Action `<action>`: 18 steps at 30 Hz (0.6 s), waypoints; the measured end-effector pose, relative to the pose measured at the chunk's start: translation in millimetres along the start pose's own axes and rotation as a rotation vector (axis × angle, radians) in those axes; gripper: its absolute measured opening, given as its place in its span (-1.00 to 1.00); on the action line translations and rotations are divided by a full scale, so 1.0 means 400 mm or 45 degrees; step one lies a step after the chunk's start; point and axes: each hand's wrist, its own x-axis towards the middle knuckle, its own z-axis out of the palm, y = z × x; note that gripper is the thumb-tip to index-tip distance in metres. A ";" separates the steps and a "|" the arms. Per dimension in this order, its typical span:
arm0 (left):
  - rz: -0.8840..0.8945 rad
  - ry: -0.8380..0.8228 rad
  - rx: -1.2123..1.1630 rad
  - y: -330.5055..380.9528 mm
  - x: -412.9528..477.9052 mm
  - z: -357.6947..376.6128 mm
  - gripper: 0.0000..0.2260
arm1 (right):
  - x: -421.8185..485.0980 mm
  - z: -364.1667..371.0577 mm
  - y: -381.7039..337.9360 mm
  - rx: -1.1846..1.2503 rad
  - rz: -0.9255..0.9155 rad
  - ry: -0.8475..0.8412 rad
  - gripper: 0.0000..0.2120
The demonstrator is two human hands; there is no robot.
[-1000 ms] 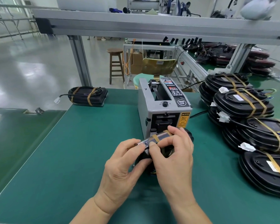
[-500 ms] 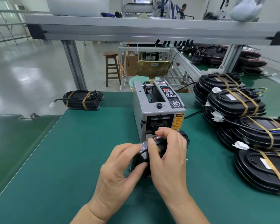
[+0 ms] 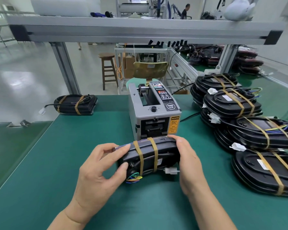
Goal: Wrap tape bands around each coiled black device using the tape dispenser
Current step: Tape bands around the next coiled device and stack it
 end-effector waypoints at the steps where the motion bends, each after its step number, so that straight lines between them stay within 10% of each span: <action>1: -0.016 -0.022 -0.002 0.005 0.003 -0.006 -0.66 | -0.004 0.004 0.002 0.033 0.000 0.005 -0.67; 11: -0.079 -0.714 0.920 0.074 0.158 0.035 -0.28 | 0.004 0.059 0.004 0.115 0.076 -0.005 -0.77; 18: -0.070 -0.695 0.850 0.045 0.155 0.022 -0.20 | 0.083 0.064 -0.040 0.105 0.108 0.179 -0.88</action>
